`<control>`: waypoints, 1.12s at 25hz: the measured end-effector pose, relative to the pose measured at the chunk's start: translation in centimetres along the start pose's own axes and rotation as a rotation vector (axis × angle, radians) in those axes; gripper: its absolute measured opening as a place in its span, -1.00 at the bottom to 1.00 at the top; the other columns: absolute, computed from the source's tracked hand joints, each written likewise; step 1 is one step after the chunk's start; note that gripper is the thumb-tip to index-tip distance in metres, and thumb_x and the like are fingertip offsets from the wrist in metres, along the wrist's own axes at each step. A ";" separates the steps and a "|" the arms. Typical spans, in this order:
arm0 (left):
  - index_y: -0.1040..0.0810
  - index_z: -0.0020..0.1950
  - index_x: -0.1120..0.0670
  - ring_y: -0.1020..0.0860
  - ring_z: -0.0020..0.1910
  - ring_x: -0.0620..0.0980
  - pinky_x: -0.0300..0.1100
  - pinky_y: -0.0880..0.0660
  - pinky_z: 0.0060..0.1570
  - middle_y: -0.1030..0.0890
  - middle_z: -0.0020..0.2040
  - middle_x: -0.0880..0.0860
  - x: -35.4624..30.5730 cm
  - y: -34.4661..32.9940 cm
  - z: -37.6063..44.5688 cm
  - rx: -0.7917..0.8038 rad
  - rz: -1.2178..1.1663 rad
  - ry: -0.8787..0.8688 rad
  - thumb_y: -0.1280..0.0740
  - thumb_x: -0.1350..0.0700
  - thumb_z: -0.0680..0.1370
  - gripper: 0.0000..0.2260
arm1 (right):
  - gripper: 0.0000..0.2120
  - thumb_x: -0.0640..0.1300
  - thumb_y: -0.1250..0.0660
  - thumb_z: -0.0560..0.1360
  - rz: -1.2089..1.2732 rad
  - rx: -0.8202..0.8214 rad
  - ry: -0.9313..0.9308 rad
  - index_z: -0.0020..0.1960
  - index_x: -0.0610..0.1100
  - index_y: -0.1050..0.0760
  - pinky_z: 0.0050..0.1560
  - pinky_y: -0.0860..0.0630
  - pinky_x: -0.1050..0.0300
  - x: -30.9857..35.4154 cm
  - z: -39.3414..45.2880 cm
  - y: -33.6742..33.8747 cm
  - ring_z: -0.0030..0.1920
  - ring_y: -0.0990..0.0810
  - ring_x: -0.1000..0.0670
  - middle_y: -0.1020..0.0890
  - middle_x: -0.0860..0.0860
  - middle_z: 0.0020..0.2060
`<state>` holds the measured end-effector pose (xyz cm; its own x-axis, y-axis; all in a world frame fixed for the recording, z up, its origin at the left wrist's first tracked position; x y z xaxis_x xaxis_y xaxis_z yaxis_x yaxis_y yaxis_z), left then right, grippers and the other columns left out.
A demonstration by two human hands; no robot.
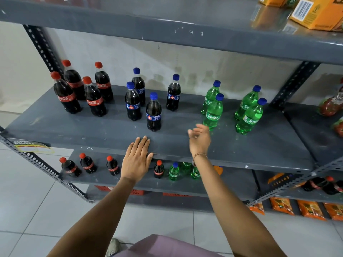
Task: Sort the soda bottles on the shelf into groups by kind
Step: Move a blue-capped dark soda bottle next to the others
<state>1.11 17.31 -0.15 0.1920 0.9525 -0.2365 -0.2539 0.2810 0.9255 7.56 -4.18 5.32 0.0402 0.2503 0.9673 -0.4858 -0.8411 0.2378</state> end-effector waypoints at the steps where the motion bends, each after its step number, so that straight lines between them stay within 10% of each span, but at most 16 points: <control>1: -0.36 0.41 0.21 -0.30 0.43 0.16 0.00 -0.15 0.41 -0.40 0.42 0.16 0.2 0.0 0.0 0.002 -0.007 -0.004 0.13 -0.10 0.64 -0.46 | -0.71 -0.27 -0.37 0.41 -0.017 0.110 0.000 0.12 -0.24 -0.44 -0.24 -0.42 0.53 0.3 -0.6 -1.4 -0.14 -0.55 -0.03 -0.61 -0.24 -0.03; 8: -0.33 0.41 0.22 -0.27 0.44 0.17 0.00 -0.11 0.42 -0.38 0.42 0.19 3.8 0.4 -0.2 -0.009 -0.005 0.072 0.11 -0.10 0.64 -0.47 | -0.33 -0.04 -0.51 0.30 -0.170 0.451 0.034 0.28 -0.24 -0.31 0.20 -0.45 0.00 3.1 -2.1 -8.7 0.21 -0.47 -0.11 -0.47 -0.18 0.23; 28: -0.33 0.42 0.19 -0.26 0.45 0.14 0.01 -0.14 0.42 -0.36 0.44 0.15 4.4 -0.6 -0.1 -0.055 -0.002 0.039 0.10 -0.12 0.63 -0.46 | -0.58 -0.26 -0.39 0.41 -0.286 0.325 0.084 0.24 -0.28 -0.39 0.21 -0.41 0.01 2.5 3.5 -7.7 0.17 -0.51 -0.21 -0.55 -0.24 0.14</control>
<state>2.02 21.30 -1.77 0.1553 0.9556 -0.2505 -0.3055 0.2876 0.9077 14.45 1.22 6.21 0.0555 0.5216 0.8514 -0.1647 -0.8363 0.5230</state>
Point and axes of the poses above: each hand's wrist, its own z-axis towards the middle knuckle, its own y-axis out of the back of the hand, x = y × z, the point moved 2 cm from there along z, towards the middle knuckle
